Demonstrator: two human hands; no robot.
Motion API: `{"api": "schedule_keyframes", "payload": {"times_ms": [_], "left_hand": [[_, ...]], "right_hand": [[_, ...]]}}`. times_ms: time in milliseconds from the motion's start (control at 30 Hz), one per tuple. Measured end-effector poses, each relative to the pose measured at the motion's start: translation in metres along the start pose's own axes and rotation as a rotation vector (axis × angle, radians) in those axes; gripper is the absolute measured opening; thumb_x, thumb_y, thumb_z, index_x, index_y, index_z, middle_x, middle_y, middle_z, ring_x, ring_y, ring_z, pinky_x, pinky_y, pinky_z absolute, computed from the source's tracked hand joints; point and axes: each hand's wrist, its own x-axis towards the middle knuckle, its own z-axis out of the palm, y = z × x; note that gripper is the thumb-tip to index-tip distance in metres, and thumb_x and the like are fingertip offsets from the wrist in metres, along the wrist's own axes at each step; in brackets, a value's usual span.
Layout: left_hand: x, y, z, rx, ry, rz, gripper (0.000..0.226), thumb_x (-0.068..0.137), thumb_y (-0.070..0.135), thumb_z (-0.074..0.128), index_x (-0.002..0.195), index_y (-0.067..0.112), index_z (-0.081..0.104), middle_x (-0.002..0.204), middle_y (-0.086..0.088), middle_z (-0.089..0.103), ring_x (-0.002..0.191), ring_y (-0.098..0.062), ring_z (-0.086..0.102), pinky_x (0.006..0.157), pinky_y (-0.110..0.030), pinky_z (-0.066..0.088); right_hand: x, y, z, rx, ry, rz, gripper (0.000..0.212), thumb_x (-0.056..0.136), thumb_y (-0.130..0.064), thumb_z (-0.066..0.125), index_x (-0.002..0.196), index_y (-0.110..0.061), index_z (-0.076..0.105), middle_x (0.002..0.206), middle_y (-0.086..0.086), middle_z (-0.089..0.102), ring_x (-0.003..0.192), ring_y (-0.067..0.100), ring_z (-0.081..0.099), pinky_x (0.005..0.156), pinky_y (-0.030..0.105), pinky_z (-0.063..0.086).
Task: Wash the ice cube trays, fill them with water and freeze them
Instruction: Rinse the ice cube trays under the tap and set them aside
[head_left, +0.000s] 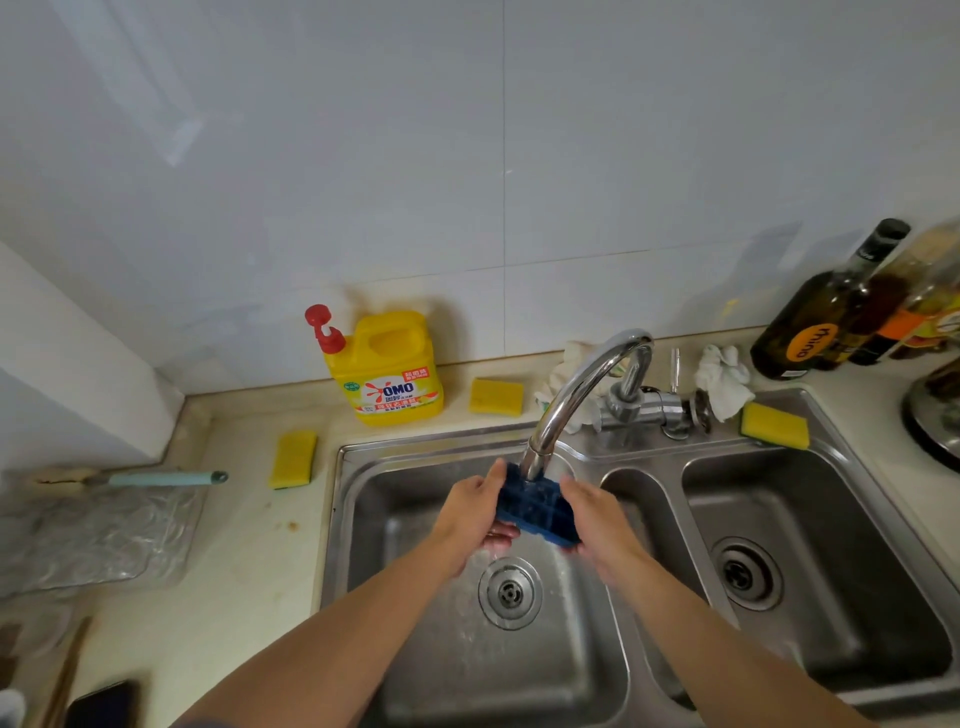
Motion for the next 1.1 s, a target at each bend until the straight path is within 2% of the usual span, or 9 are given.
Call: {"api": "schedule_keyframes", "payload": {"times_ms": [167,333,433,533,600,667,800,1000,1100], "left_hand": [[0.003,-0.015,-0.016,-0.06,0.064,-0.026,0.037,0.108,0.038,0.038,0.113,0.012,0.063,0.089,-0.018,0.075,0.067,-0.024,0.073,0.065,-0.034,0.062],[0.006,-0.014,0.002,-0.108,-0.03,-0.087,0.032,0.108,0.03,0.038,0.115,0.011,0.063,0.098,-0.02,0.074,0.073,-0.026,0.074,0.072,-0.039,0.063],[0.007,-0.008,0.015,-0.133,-0.075,-0.059,0.026,0.107,0.026,0.044,0.113,0.009,0.062,0.102,-0.019,0.072,0.073,-0.025,0.075,0.067,-0.036,0.062],[0.009,-0.003,0.019,-0.136,-0.059,0.013,0.019,0.104,0.021,0.05,0.109,0.008,0.062,0.1,-0.017,0.072,0.075,-0.023,0.076,0.067,-0.034,0.062],[0.01,-0.002,0.016,-0.115,0.019,0.062,0.014,0.104,0.021,0.052,0.107,0.013,0.063,0.101,-0.013,0.072,0.08,-0.022,0.075,0.067,-0.031,0.062],[0.012,-0.001,0.009,-0.134,0.116,0.087,0.014,0.105,0.022,0.051,0.102,0.018,0.064,0.1,-0.011,0.071,0.084,-0.025,0.074,0.065,-0.03,0.062],[0.011,-0.003,-0.008,-0.146,0.212,0.117,0.017,0.106,0.023,0.046,0.099,0.022,0.062,0.104,-0.009,0.068,0.093,-0.023,0.071,0.062,-0.027,0.06],[0.01,-0.001,-0.008,-0.059,0.14,0.148,0.018,0.106,0.023,0.047,0.099,0.022,0.063,0.103,-0.008,0.068,0.089,-0.022,0.072,0.061,-0.024,0.059],[0.01,-0.002,0.001,-0.075,0.08,0.149,0.019,0.106,0.022,0.047,0.101,0.021,0.065,0.101,-0.01,0.069,0.087,-0.023,0.073,0.063,-0.027,0.06]], "right_hand": [[-0.004,-0.007,0.007,0.076,-0.028,-0.026,0.033,0.107,-0.035,0.045,0.105,-0.01,0.067,0.098,0.016,0.072,0.079,0.024,0.068,0.059,0.029,0.052],[-0.009,-0.012,-0.011,0.054,0.03,-0.07,0.027,0.106,-0.035,0.049,0.107,-0.016,0.068,0.096,0.01,0.075,0.076,0.021,0.073,0.057,0.027,0.052],[-0.008,-0.009,-0.025,0.112,0.071,-0.021,0.028,0.106,-0.034,0.049,0.108,-0.013,0.068,0.101,0.015,0.072,0.082,0.024,0.068,0.061,0.03,0.051],[-0.006,-0.004,-0.031,0.228,0.063,0.068,0.029,0.107,-0.031,0.05,0.111,-0.01,0.068,0.105,0.017,0.073,0.095,0.029,0.07,0.071,0.035,0.054],[-0.006,-0.004,-0.028,0.295,0.01,0.072,0.031,0.108,-0.029,0.048,0.115,-0.008,0.068,0.109,0.018,0.074,0.104,0.031,0.071,0.083,0.039,0.057],[-0.005,-0.007,-0.02,0.328,-0.05,0.05,0.032,0.108,-0.03,0.047,0.117,-0.007,0.068,0.106,0.016,0.077,0.104,0.03,0.073,0.088,0.04,0.058],[-0.004,-0.012,-0.006,0.309,-0.135,0.028,0.038,0.109,-0.035,0.044,0.119,-0.005,0.065,0.104,0.017,0.077,0.099,0.029,0.075,0.086,0.041,0.06],[-0.004,-0.008,-0.009,0.419,-0.184,0.184,0.047,0.107,-0.042,0.047,0.122,0.001,0.06,0.112,0.03,0.071,0.095,0.043,0.073,0.078,0.047,0.062],[-0.004,-0.007,-0.015,0.39,-0.189,0.218,0.052,0.105,-0.05,0.047,0.126,-0.003,0.059,0.117,0.032,0.068,0.091,0.044,0.073,0.071,0.045,0.063]]}}
